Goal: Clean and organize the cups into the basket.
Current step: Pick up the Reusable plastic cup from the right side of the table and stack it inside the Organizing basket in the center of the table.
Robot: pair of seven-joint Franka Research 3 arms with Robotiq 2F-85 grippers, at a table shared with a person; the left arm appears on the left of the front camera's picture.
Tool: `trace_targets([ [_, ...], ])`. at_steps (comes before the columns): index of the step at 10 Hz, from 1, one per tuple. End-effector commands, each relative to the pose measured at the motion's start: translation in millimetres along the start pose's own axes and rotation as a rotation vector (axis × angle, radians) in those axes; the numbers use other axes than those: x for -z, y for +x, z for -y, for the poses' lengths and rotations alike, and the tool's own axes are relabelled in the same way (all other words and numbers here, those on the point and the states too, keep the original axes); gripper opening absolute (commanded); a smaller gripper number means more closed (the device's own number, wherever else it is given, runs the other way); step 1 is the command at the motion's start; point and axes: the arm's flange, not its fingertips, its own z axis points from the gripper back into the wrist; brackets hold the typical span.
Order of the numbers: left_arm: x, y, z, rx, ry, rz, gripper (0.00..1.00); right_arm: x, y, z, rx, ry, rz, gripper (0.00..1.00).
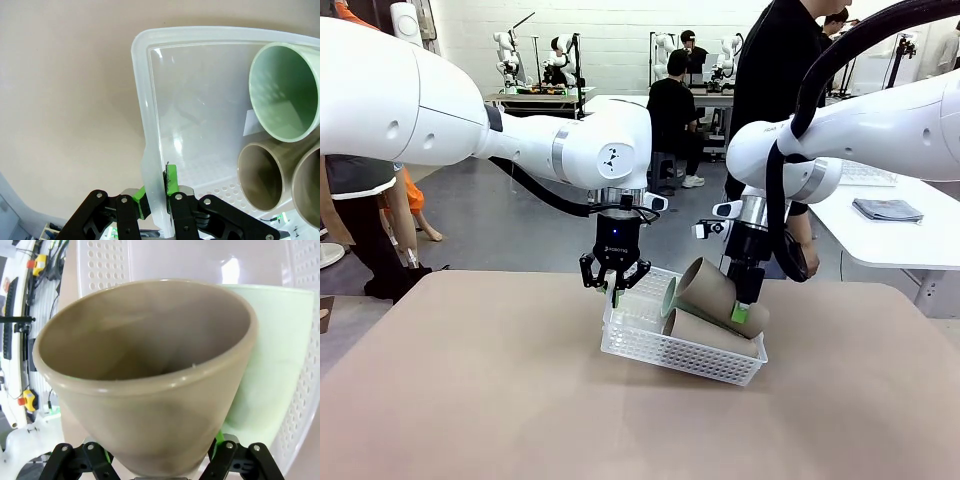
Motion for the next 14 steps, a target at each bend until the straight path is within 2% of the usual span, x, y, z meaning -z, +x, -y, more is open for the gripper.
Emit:
trace_targets([
  [1,-1.3,-0.9,-1.3,0.0,0.0,0.001,0.0,1.6,1.5,4.6,-0.04,0.011,-0.035,0.82],
  [3,-1.3,-0.9,-1.3,0.0,0.0,0.001,0.0,4.4,5.4,-2.4,-0.07,0.028,-0.042,0.86],
  [4,-1.3,-0.9,-1.3,0.0,0.0,0.001,0.0,3.0,6.6,-7.0,-0.083,0.026,-0.037,1.0],
  [8,-1.3,-0.9,-1.3,0.0,0.0,0.001,0.0,-6.9,8.1,-19.3,-0.103,0.003,-0.017,1.0],
  [14,-1.3,-0.9,-1.3,0.0,0.0,0.001,0.0,-19.8,2.6,-10.9,-0.082,-0.017,0.047,1.0],
])
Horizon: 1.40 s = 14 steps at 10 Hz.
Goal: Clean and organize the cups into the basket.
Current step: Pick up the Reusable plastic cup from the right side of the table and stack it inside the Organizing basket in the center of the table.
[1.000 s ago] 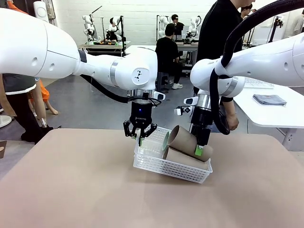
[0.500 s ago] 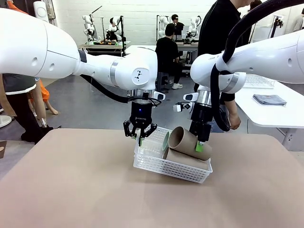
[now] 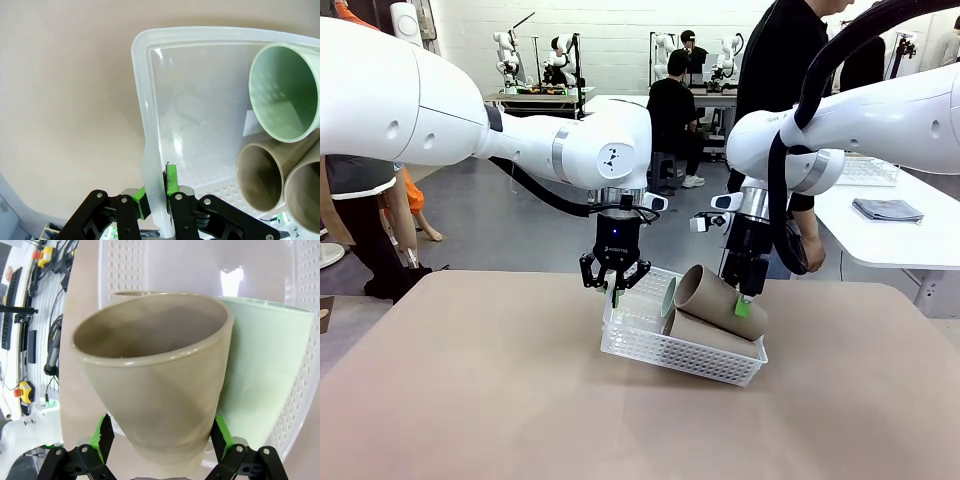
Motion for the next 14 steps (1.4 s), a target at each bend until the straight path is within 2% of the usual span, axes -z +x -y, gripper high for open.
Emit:
trace_targets([
  [1,-1.3,-0.9,-1.2,0.0,0.0,0.001,0.0,-11.2,-1.6,-0.8,-0.016,-0.031,0.06,1.0],
  [3,-1.3,-0.9,-1.2,0.0,0.0,0.001,0.0,-38.4,-9.1,-10.1,-0.036,-0.102,0.15,1.0],
  [5,-1.3,-0.9,-1.2,0.0,0.0,0.001,0.0,-63.0,-35.8,-36.1,-0.06,-0.146,0.236,1.0],
  [6,-1.3,-0.9,-1.2,0.0,0.0,0.001,0.0,-81.6,-62.8,-54.5,-0.082,-0.157,0.328,1.0],
  [9,-1.3,-0.9,-1.2,0.0,0.0,0.001,0.0,-130.7,-176.6,-114.7,-0.154,-0.186,0.638,1.0],
  [12,-1.3,-0.9,-1.2,0.0,0.0,0.001,0.0,-130.3,-258.0,-156.5,-0.213,-0.23,0.8,1.0],
  [13,-1.3,-0.9,-1.2,0.0,0.0,0.001,0.0,-125.0,-278.2,-164.7,-0.124,-0.237,0.889,1.0],
  [14,-1.3,-0.9,-1.2,0.0,0.0,0.001,0.0,-120.6,-296.9,-168.8,0.04,-0.275,0.908,1.0],
])
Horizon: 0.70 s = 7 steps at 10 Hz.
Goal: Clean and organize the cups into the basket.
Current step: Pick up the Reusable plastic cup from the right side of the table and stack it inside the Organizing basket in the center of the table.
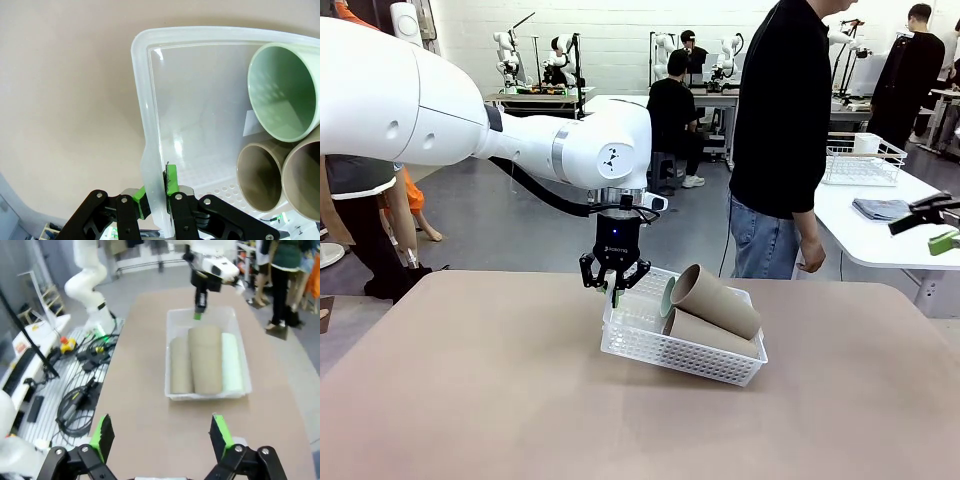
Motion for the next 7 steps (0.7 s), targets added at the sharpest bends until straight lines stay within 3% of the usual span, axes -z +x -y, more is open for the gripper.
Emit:
trace_targets([
  [1,-1.3,-1.1,-1.0,0.0,0.0,0.001,0.0,-2.2,-15.2,-8.1,0.177,-0.085,0.007,1.0],
  [2,-1.3,-1.1,-1.0,0.0,0.0,0.001,0.0,-5.4,-22.9,-9.3,0.174,-0.122,-0.056,1.0],
  [3,-1.3,-1.1,-1.0,0.0,0.0,0.001,0.0,-9.0,-17.5,-3.9,0.08,-0.04,0.008,1.0],
  [7,-1.3,-1.1,-1.0,0.0,0.0,0.001,0.0,-9.0,-17.5,-3.9,0.08,-0.04,0.008,1.0],
])
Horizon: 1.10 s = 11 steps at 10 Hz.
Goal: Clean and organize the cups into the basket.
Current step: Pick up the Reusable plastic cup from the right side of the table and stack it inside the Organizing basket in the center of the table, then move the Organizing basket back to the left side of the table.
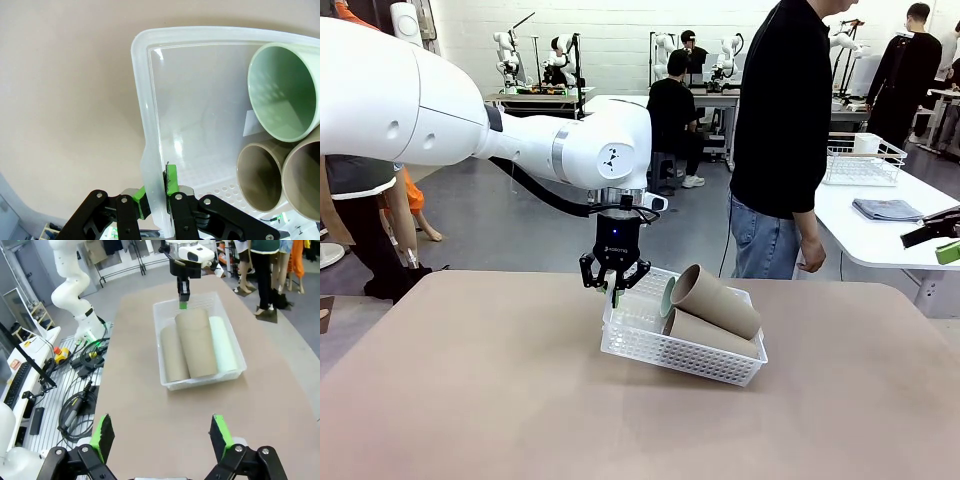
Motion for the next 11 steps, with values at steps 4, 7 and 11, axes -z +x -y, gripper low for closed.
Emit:
trace_targets([
  [4,-1.3,-1.0,-1.1,0.0,0.0,0.001,0.0,-1.0,1.9,-0.2,-0.015,0.007,0.009,1.0],
  [7,-1.3,-1.0,-1.1,0.0,0.0,0.001,0.0,-1.0,1.9,-0.2,-0.015,0.007,0.009,1.0],
  [11,-1.3,-1.0,-1.1,0.0,0.0,0.001,0.0,-32.7,-11.8,-1.1,0.283,0.093,0.147,1.0],
])
